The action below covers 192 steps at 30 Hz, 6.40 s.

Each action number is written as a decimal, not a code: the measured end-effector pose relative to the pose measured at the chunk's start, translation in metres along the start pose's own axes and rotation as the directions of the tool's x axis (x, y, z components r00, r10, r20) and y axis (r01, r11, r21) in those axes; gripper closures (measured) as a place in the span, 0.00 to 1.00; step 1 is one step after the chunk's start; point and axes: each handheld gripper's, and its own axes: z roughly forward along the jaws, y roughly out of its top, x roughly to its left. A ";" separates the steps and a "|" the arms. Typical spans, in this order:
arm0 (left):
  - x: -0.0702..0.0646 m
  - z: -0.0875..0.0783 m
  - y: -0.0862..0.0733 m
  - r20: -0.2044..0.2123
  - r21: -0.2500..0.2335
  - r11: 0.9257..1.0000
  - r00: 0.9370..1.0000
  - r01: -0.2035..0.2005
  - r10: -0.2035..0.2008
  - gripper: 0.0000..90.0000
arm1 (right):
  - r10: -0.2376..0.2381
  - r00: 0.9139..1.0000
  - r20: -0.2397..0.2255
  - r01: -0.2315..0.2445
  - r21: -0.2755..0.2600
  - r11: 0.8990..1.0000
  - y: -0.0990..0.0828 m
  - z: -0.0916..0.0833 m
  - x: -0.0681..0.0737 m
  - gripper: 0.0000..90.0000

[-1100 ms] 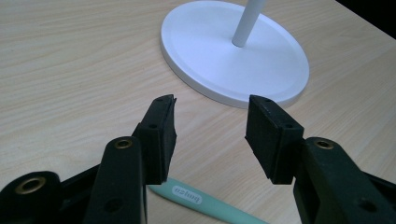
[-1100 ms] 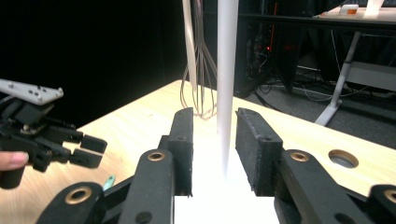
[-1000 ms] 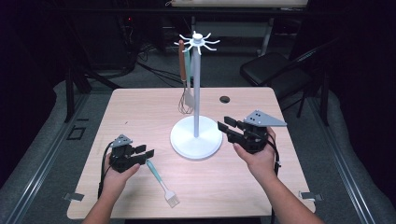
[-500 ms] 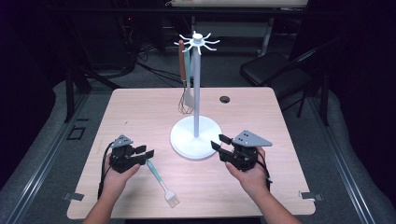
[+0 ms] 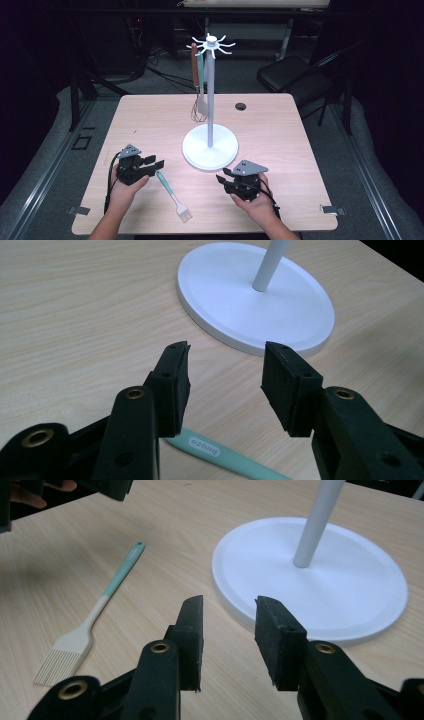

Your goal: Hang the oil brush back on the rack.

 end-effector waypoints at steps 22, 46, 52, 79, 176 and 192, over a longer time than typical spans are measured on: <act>0.000 0.002 -0.003 -0.001 0.015 1.000 1.000 -0.003 0.003 0.59 | 0.034 0.993 -0.114 -0.015 0.161 0.987 0.000 0.064 0.046 0.80; 0.002 -0.001 -0.003 -0.007 0.000 1.000 1.000 -0.004 0.004 0.59 | -0.017 0.983 -0.185 0.066 0.263 0.963 0.002 0.112 0.100 0.90; 0.002 -0.001 -0.003 -0.008 0.001 1.000 1.000 -0.002 0.002 0.59 | 0.001 0.986 -0.168 0.047 0.280 0.959 -0.001 0.103 0.084 0.92; -0.002 0.002 -0.004 -0.004 0.014 1.000 1.000 -0.013 0.013 0.59 | -0.012 0.988 -0.151 0.061 0.322 0.945 -0.049 0.006 -0.006 0.92; -0.074 0.072 -0.026 0.384 0.106 0.993 0.923 -0.054 0.009 0.49 | -0.020 0.979 -0.201 0.041 0.102 0.994 -0.020 0.037 0.014 0.89; -0.072 0.072 -0.024 0.396 0.100 0.995 0.918 -0.031 -0.011 0.50 | -0.028 0.976 -0.217 0.049 0.093 0.995 -0.020 0.035 0.015 0.89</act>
